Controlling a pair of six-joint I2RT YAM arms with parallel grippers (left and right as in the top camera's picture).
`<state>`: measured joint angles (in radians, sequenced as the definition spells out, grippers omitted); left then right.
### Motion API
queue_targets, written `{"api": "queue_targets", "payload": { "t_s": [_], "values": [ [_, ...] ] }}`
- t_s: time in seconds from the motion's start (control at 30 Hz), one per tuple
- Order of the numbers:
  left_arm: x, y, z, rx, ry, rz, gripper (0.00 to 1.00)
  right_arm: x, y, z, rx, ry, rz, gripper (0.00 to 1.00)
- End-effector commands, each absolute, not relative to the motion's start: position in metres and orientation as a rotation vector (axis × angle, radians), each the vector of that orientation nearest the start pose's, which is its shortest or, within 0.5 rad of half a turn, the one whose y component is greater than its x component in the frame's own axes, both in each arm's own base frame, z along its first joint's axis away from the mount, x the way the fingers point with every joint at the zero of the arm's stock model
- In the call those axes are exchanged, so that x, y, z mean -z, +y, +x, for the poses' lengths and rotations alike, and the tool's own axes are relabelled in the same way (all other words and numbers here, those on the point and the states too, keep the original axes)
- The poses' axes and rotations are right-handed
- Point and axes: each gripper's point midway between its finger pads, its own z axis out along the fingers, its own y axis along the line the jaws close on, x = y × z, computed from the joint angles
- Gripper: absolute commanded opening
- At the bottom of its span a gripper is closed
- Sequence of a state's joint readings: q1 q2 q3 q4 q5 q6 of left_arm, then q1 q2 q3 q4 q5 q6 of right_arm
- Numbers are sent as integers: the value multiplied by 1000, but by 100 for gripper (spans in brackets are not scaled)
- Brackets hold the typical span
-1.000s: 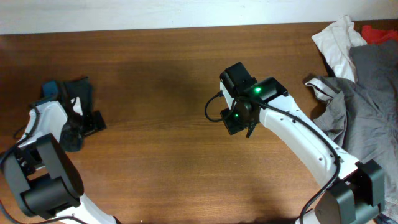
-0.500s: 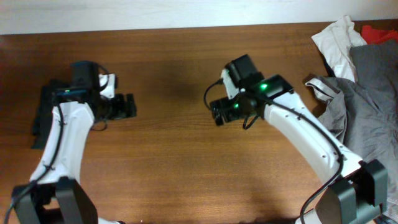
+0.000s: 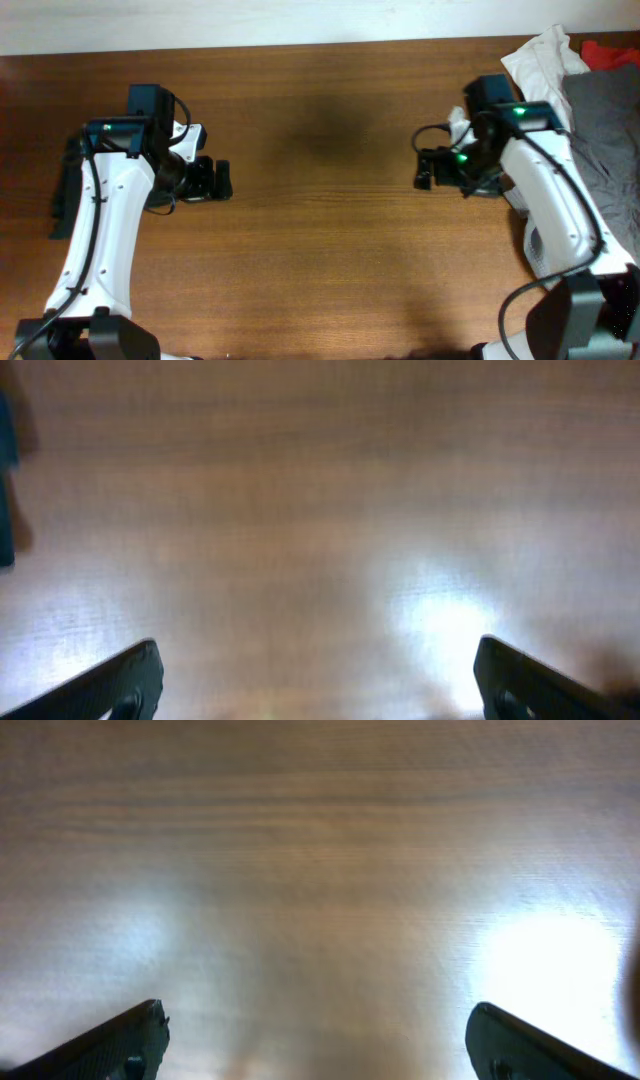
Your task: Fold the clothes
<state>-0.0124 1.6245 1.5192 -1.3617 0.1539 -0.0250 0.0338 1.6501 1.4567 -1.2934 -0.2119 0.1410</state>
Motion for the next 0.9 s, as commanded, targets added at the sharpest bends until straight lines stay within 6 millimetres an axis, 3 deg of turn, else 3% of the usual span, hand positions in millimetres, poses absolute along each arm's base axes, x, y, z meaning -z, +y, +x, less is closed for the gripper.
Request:
{"api": "queue_targets", "payload": {
  "t_s": [0.0,0.1,0.2,0.53,0.67,0.87],
  "values": [
    [-179,-28,291,232,3059,1,99,-182,46,301,-344,2968,43,99],
    [-189,-27,275,217,3028,4,99,-204,44,282,-323,2879,18,99],
    [-201,-26,269,204,2888,15,99,-221,39,272,-280,2746,4,99],
    [-249,-15,247,99,2199,37,99,-266,15,227,-103,2118,2,99],
    [-259,-15,230,96,2092,41,99,-265,14,205,-104,2048,-1,99],
    [-250,-15,204,97,2129,40,99,-246,14,181,-104,2117,1,99]
  ]
}}
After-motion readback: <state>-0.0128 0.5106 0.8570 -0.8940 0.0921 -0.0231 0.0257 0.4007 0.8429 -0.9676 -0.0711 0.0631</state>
